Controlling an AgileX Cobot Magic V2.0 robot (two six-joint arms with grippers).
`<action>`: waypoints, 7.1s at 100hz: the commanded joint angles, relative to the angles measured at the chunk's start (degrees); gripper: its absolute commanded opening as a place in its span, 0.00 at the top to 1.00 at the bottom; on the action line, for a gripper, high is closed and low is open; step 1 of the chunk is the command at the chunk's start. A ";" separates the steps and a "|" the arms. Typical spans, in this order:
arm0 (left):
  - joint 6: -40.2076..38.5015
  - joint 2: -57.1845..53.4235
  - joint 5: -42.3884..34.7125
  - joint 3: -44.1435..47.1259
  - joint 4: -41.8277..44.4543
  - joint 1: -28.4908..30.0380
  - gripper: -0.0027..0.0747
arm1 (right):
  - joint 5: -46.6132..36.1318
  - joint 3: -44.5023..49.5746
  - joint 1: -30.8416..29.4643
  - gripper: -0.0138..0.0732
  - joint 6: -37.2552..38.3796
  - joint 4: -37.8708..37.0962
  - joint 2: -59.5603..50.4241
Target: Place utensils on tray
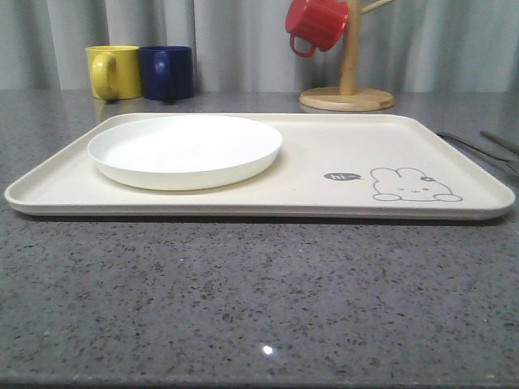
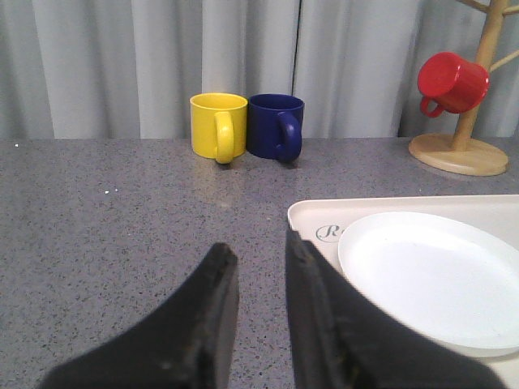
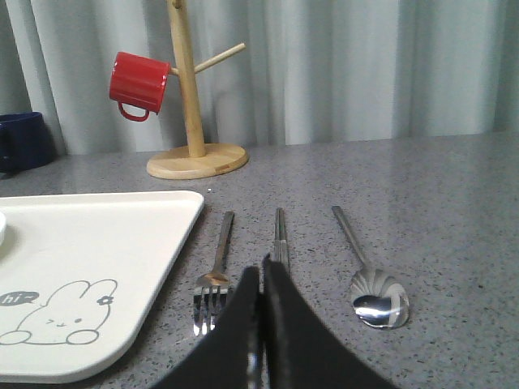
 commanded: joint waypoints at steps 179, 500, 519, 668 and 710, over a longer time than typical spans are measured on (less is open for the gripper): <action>0.04 0.19 -4.68 -1.52 -0.21 0.00 0.99 | 32.71 -50.04 -0.05 0.92 -0.44 0.14 58.55; 0.04 0.19 -4.68 -1.52 -0.21 0.00 0.99 | 47.73 -78.85 7.79 0.84 5.57 2.66 84.15; 0.04 0.19 -4.68 -1.52 -0.21 0.00 0.99 | 48.83 -80.04 16.12 0.84 17.74 -4.54 84.29; 0.04 0.19 -4.68 -1.52 -0.31 0.00 0.99 | 45.60 -83.40 35.98 0.83 48.60 -23.62 100.05; 0.04 0.19 -4.68 -1.52 -0.31 0.00 0.99 | 46.44 -83.40 35.98 0.81 48.60 -23.13 101.43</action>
